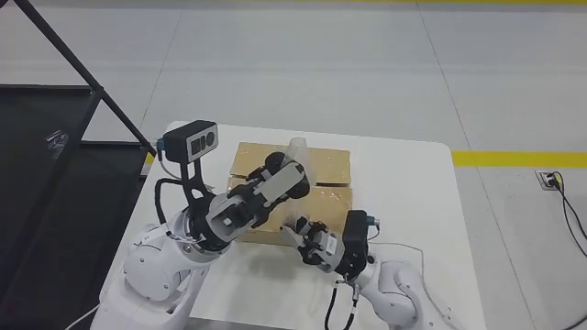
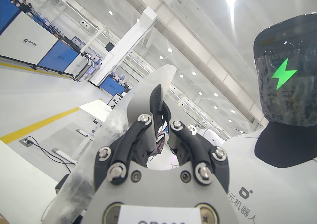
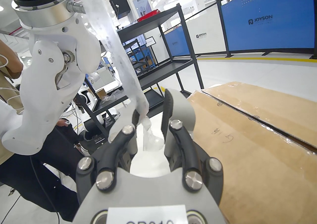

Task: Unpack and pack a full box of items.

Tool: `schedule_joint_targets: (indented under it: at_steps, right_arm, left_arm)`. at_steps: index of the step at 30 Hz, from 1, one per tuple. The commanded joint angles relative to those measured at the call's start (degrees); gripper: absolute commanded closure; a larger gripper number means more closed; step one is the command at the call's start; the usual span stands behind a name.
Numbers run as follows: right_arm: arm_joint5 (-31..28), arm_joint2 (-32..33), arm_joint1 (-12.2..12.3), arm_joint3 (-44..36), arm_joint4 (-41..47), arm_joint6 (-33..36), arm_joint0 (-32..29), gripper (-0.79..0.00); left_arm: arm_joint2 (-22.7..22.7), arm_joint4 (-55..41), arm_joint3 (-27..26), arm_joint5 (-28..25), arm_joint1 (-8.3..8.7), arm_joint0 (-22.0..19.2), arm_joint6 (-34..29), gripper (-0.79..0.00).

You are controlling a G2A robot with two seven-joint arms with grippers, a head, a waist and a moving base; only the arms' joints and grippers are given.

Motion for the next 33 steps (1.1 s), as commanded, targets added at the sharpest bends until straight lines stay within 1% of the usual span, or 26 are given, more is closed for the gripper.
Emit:
schedule_joint_targets:
  at_steps: [1, 4, 8, 10, 14, 16, 18, 24, 26, 30, 32, 33]
  right_arm:
    - [0.4, 0.2, 0.0, -0.4, -0.6, -0.9, -0.5, 0.0]
    - [0.9, 0.5, 0.0, -1.0, -1.0, -2.5, -1.3, 0.0]
    - [-1.6, 1.3, 0.3, -1.6, 0.0, -2.7, -2.0, 0.0]
    - [-3.8, 1.9, 0.5, -1.4, 1.6, -0.3, -1.8, 0.0]
    - [-5.4, 4.0, 1.2, -2.0, 7.6, 6.5, -1.2, 0.0]
    - [-5.5, 5.0, 1.7, -3.0, 10.8, 12.3, -0.7, 0.0]
    - [-3.1, 5.7, 2.1, -4.5, 13.9, 19.4, -0.1, 0.0]
    - [3.4, 7.9, 3.3, -9.0, 26.6, 37.1, 2.6, 0.0]
    - [5.7, 9.4, 3.6, -9.8, 29.5, 40.9, 3.8, 0.0]
    - [8.6, 10.6, 4.4, -10.4, 37.3, 51.2, 5.9, 0.0]
    - [11.2, 11.8, 4.7, -9.9, 41.9, 54.0, 7.1, 0.0]
    - [12.5, 12.0, 4.9, -9.8, 42.7, 56.4, 7.8, 0.0]
  left_arm:
    - [-0.2, 0.1, 0.0, 0.0, 0.02, 0.1, 0.0, 0.0]
    - [-0.6, 0.3, 0.0, -0.1, 0.06, 0.3, 0.2, 0.0]
    - [-1.7, 1.7, 0.2, -0.1, 0.16, 0.9, 1.0, 0.0]
    - [-2.6, 3.0, 0.4, -0.1, 0.25, 1.4, 1.5, 0.0]
    - [-4.6, 5.0, 0.9, -0.1, 0.47, 3.1, 2.9, 0.0]
    - [-5.7, 5.0, 1.0, 0.0, 0.59, 4.0, 3.3, 0.0]
    - [-7.0, 5.2, 1.1, 0.0, 0.76, 5.0, 3.3, 0.0]
    - [-11.1, 7.0, 1.8, -0.1, 1.24, 8.0, 4.4, 0.0]
    - [-12.6, 8.0, 2.0, -0.1, 1.38, 9.0, 5.1, 0.0]
    - [-15.3, 10.8, 2.7, 0.3, 1.61, 10.9, 7.4, 0.0]
    - [-16.4, 12.0, 3.2, 0.6, 1.69, 11.8, 8.4, 0.0]
    - [-16.9, 12.6, 3.5, 0.8, 1.73, 12.1, 8.9, 0.0]
